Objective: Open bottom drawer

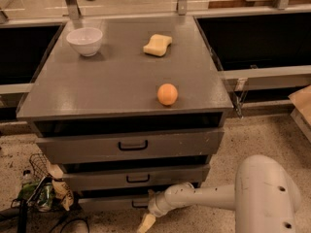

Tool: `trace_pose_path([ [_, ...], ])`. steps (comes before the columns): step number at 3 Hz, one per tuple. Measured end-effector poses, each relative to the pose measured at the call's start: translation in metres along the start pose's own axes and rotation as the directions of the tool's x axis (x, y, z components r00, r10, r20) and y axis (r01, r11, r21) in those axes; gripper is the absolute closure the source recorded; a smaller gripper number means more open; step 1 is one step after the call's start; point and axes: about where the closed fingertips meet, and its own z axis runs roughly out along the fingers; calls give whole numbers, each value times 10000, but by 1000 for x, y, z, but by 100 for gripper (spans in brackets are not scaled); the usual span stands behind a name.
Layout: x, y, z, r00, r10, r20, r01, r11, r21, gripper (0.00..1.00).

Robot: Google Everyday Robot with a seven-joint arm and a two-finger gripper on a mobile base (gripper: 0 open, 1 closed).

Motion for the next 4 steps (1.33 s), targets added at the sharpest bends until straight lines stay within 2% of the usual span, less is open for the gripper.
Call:
trace_pose_path([
  [2, 7, 15, -8, 9990, -84, 441, 111, 9981, -609, 0],
  [3, 14, 39, -25, 9950, -192, 980, 301, 9934, -1109, 0],
  [4, 22, 52, -39, 9911, -215, 1315, 387, 9908, -1294, 0],
])
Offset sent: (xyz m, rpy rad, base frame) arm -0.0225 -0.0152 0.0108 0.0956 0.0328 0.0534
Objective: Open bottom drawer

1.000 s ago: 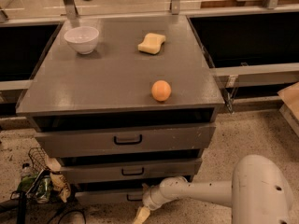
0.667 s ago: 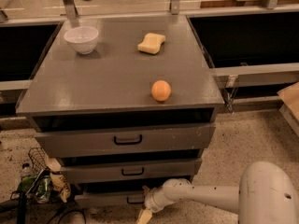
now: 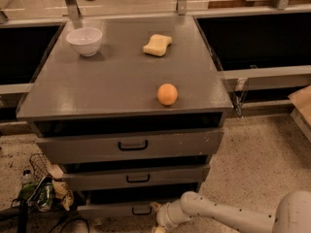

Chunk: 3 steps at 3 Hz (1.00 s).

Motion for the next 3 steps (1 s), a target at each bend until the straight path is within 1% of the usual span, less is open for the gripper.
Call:
trace_pose_path([
  [1, 1, 0, -1, 10000, -13, 5, 13, 10000, 10, 0],
  [2, 1, -2, -1, 9999, 20, -106, -16, 9993, 360, 0],
  [3, -2, -8, -7, 9985, -45, -552, 121, 9903, 1381, 0],
])
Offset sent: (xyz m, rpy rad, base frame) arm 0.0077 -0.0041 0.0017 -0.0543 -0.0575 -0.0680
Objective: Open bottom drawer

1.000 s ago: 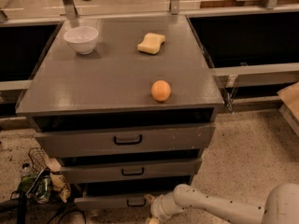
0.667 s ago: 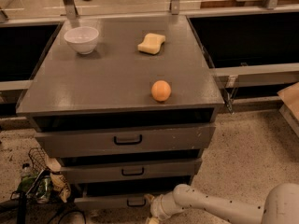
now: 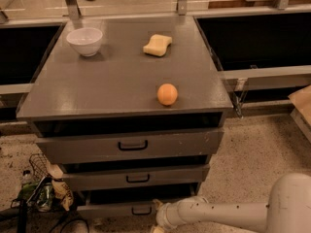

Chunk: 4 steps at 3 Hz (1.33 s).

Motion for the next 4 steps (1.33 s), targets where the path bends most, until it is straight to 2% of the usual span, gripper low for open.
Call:
trace_pose_path([
  [1, 1, -15, -9, 9997, -28, -257, 47, 9972, 745, 0],
  [3, 5, -30, 3, 9991, 376, -215, -354, 9949, 948, 0],
  [4, 6, -34, 15, 9990, 256, -362, -225, 9961, 855, 0],
])
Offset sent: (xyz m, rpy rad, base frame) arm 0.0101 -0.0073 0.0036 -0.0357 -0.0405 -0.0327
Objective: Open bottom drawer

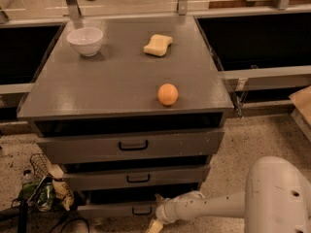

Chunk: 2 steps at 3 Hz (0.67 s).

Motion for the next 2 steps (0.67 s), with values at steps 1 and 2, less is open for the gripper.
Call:
trace_pose_path([
  [1, -1, 0, 14, 9997, -195, -125, 193, 9996, -182, 0],
  [2, -1, 1, 19, 9996, -234, -149, 230, 9994, -266, 0],
])
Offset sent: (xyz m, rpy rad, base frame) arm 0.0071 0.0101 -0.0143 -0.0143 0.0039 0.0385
